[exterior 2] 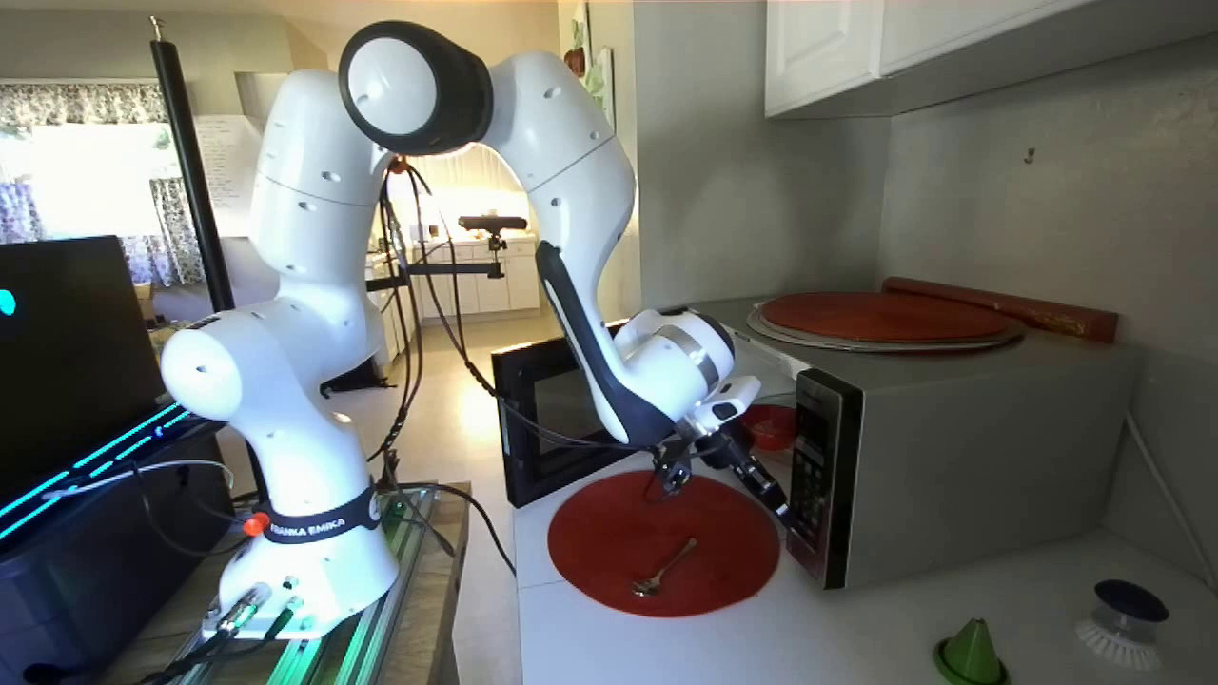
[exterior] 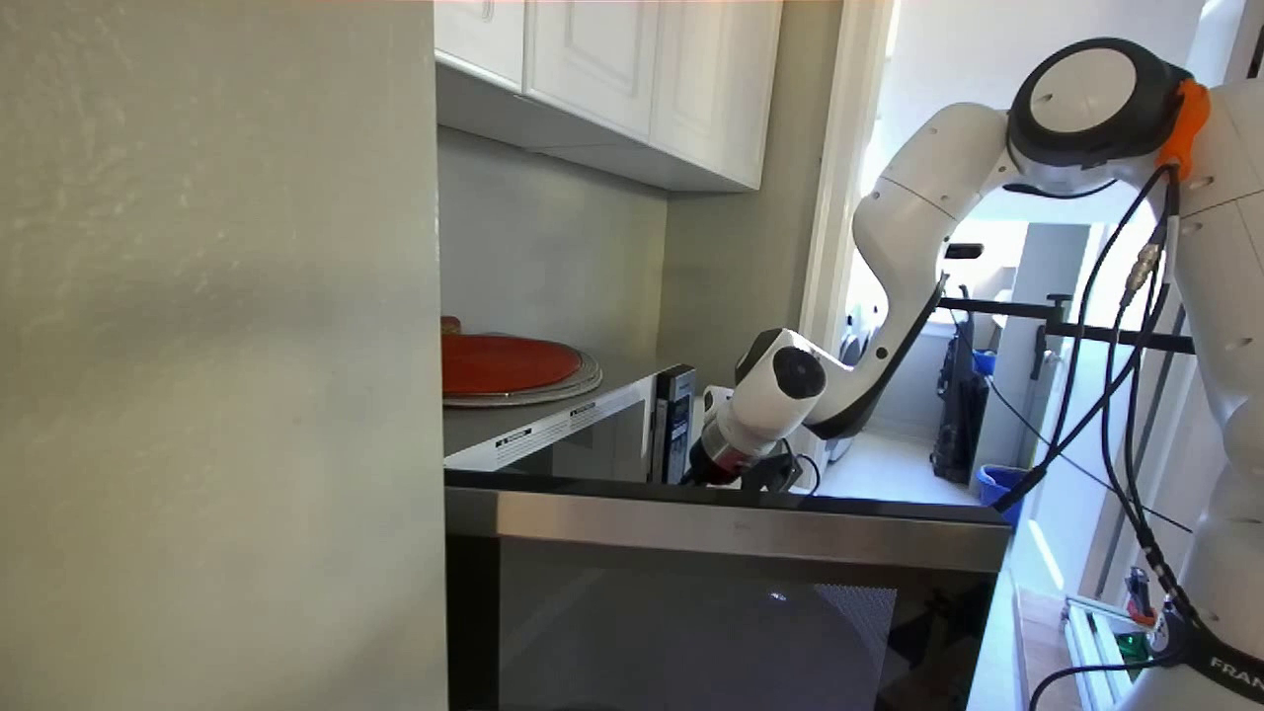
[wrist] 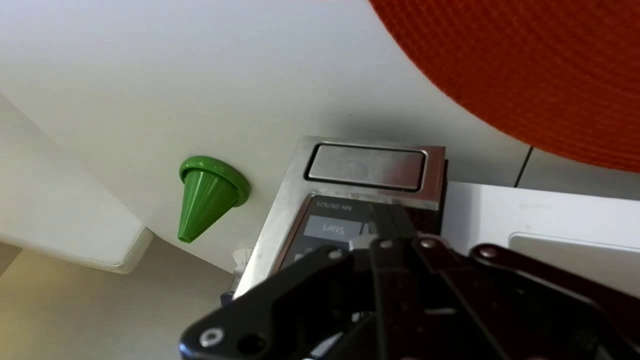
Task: Press a button on the microwave.
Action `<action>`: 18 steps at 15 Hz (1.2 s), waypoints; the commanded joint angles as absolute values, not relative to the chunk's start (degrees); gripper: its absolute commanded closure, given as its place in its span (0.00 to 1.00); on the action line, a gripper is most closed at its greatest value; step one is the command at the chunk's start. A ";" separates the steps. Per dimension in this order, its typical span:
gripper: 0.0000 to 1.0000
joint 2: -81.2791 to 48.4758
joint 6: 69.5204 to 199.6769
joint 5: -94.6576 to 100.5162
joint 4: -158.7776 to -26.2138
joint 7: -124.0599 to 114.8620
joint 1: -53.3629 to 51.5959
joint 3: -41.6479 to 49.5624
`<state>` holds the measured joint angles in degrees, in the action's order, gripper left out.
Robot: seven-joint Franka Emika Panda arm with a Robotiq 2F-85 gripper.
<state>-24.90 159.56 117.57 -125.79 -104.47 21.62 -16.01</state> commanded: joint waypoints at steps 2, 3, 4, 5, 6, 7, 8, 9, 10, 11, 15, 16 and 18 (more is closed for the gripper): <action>1.00 -26.96 157.97 117.66 -123.24 -104.73 20.88 -16.25; 1.00 -26.57 158.29 117.60 -123.63 -104.68 21.01 -16.24; 1.00 -26.10 158.55 117.33 -124.42 -104.43 21.16 -16.08; 1.00 -25.02 159.33 117.58 -125.83 -104.48 21.50 -16.05; 1.00 -24.09 160.05 117.70 -126.91 -104.55 21.77 -16.08; 1.00 -22.83 161.17 117.20 -128.42 -103.90 22.03 -15.98; 1.00 -21.49 162.41 117.22 -129.71 -103.70 22.35 -15.96; 1.00 -20.01 163.58 116.89 -131.15 -102.95 22.54 -15.78; 1.00 -18.25 164.80 117.42 -132.63 -102.78 22.78 -15.70; 1.00 -16.63 165.73 118.35 -133.82 -103.15 22.97 -15.69; 0.67 -10.06 169.99 118.03 -138.34 -100.15 24.01 -14.51; 0.61 -8.55 170.23 116.82 -139.55 -97.89 24.04 -13.68; 0.47 -5.55 172.64 111.43 -143.29 -86.73 23.89 -10.26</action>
